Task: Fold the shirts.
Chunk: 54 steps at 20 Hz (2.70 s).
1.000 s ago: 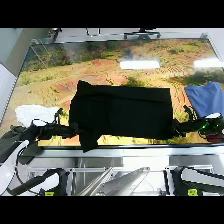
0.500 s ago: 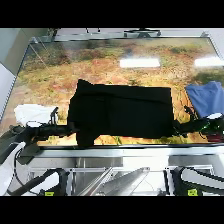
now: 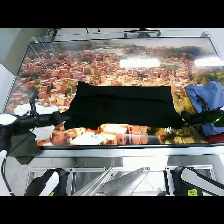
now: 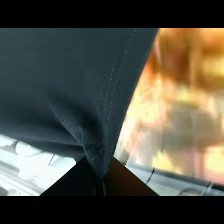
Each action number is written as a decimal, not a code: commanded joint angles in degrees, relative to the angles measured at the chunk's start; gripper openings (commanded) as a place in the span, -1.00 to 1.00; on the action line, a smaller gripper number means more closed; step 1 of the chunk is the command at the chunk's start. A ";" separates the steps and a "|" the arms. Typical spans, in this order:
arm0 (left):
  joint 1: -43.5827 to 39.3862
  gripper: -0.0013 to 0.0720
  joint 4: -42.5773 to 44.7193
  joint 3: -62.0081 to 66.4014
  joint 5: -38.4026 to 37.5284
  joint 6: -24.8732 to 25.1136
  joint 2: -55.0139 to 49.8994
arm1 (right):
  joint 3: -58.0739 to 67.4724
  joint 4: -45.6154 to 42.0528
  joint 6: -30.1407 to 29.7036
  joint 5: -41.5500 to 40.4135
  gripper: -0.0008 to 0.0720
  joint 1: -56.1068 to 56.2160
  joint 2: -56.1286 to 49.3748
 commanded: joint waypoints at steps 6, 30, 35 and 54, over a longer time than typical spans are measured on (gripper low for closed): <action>-11.76 -0.91 2.19 27.17 6.01 -2.64 -21.94 | 14.08 8.98 -0.15 -10.49 -0.93 6.84 -1.86; -21.51 -0.91 36.11 72.28 1.16 -20.98 -67.78 | 35.04 -11.89 13.14 -26.23 -0.93 18.34 -30.91; -22.99 -0.91 36.09 72.30 1.62 -20.96 -67.78 | 35.04 -11.89 13.18 -26.16 -0.93 18.45 -30.95; -23.71 -0.91 35.45 72.30 1.38 -20.92 -67.73 | 40.09 -21.70 23.50 -25.07 -0.48 21.33 -32.98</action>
